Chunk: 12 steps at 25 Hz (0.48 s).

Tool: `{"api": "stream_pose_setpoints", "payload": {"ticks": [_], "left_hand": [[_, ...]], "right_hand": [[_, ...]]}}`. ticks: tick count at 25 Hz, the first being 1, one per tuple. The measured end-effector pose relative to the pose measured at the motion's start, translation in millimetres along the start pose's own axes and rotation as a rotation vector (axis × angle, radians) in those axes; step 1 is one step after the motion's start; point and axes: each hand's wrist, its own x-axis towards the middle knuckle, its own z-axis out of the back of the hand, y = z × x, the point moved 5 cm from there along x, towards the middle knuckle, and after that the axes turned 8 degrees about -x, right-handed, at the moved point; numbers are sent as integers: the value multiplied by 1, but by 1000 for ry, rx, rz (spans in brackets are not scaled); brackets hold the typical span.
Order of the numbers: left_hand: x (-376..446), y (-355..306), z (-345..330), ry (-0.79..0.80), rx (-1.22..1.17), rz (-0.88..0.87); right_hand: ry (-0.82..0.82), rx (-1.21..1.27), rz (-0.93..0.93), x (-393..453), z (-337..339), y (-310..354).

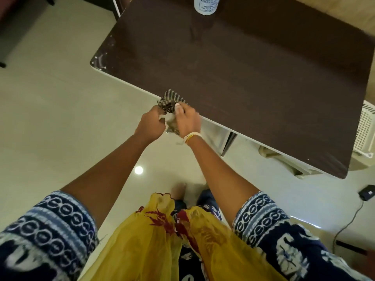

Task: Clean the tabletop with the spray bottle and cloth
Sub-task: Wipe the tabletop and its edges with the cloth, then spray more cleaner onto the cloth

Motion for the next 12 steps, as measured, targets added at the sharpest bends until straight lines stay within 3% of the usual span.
{"api": "stream_pose_setpoints", "payload": {"ticks": [3, 6, 8, 12], "left_hand": [[-3, -11, -2, 42, -274, 121], [-4, -26, -18, 115, -485, 226], [-4, -39, -30, 195, -679, 312], [-7, -95, -59, 518, -1076, 418]], "right_hand": [[35, 647, -326, -2, 20, -23], [176, 1003, -559, -13, 28, -45], [228, 1141, -534, -12, 40, -46], [284, 1254, -394, 6, 78, -25]]}}
